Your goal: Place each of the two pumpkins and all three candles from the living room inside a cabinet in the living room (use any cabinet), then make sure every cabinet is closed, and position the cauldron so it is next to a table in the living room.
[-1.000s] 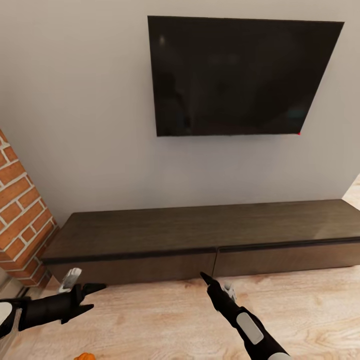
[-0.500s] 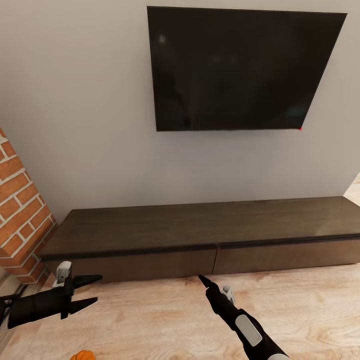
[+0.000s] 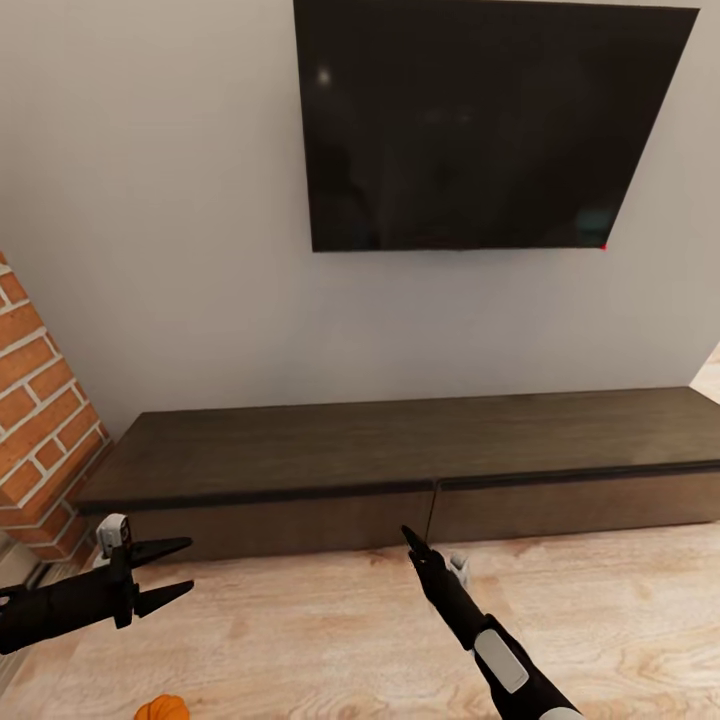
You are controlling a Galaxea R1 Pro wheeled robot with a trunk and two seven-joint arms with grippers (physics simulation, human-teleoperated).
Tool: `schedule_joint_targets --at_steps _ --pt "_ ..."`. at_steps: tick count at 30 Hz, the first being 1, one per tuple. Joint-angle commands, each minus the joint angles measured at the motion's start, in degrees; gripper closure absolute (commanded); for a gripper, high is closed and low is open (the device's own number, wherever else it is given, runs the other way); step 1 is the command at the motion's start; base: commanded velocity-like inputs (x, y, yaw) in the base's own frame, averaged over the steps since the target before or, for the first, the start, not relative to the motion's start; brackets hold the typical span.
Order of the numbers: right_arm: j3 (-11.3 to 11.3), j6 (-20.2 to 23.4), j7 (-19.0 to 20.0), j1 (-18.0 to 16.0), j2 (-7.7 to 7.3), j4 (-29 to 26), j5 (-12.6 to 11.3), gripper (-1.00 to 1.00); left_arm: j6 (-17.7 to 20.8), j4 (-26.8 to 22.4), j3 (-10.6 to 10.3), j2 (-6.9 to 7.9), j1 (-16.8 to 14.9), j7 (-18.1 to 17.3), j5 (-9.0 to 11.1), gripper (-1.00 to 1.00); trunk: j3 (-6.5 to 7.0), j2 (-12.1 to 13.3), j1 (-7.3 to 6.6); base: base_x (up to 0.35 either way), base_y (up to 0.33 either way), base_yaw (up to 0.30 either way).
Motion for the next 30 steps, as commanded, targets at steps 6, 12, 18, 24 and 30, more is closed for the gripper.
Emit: schedule_joint_targets --at_steps 6,12,18,24,30 --pt "-0.5 -5.0 0.7 0.0 0.11 0.1 -0.1 -1.0 0.0 0.0 0.0 0.0 0.2 -0.2 0.0 -1.0 -1.08 -2.4 1.32 0.0 0.0 0.0" --pt "-1.0 -6.1 0.7 0.0 0.05 0.1 -0.5 -1.0 0.0 0.0 0.0 0.03 0.3 -0.2 0.0 -1.0 -2.16 -4.8 2.64 0.0 0.0 0.0" --pt "-2.0 -8.5 0.7 0.0 0.0 0.2 -0.6 -1.0 0.0 -0.1 -0.3 0.0 0.3 -0.2 0.0 -1.0 -3.24 -7.2 3.96 0.0 0.0 0.0" --pt "-2.8 -8.8 1.2 0.0 -0.33 0.2 -0.7 -1.0 0.0 -0.1 -0.3 0.0 0.3 -0.2 0.0 -1.0 -4.31 -9.6 5.28 0.0 0.0 0.0" --pt "-4.0 -9.0 1.3 0.0 -0.52 0.1 -0.9 -1.0 0.0 -0.1 -0.4 0.0 0.3 -2.7 0.0 -1.0 -5.39 -12.0 6.6 0.0 0.0 0.0"
